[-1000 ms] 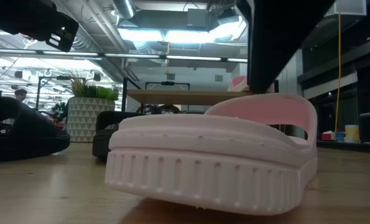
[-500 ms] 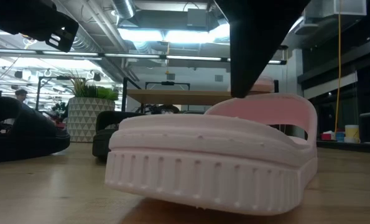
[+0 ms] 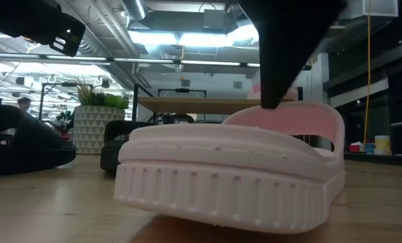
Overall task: Pick and place slides into the shelf
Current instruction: Put the pink slide on the shelf
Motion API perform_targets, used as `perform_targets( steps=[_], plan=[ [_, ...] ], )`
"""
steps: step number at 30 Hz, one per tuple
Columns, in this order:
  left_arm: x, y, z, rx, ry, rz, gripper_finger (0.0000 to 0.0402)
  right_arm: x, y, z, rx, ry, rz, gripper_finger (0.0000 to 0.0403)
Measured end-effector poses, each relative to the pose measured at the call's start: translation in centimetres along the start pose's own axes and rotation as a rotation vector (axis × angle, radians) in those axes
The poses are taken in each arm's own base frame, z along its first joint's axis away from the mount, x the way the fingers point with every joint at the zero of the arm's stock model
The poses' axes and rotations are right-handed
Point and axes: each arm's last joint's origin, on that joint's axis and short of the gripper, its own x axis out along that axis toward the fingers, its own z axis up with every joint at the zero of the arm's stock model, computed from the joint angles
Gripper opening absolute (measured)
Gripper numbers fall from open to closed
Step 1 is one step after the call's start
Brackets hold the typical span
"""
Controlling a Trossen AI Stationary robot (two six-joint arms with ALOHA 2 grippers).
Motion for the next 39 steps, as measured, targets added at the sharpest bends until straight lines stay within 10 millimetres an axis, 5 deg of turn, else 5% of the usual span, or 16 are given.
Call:
perform_targets(
  steps=[10, 24, 39],
  plan=[
    [0.0, 0.0, -0.1, -0.016, 0.006, 0.001, 0.0000, 2.7, 0.2, -0.7, -0.020, 0.065, -0.049, 0.0213],
    [0.0, 0.0, -0.2, -0.011, 0.018, 0.003, 0.0000, 2.7, 0.2, -0.4, -0.013, 0.053, -0.032, 0.0206],
    [0.0, 0.0, -0.2, -0.009, 0.022, 0.003, 0.0000, 2.6, 0.2, -0.4, -0.014, 0.050, -0.035, 0.0021]
  ],
)
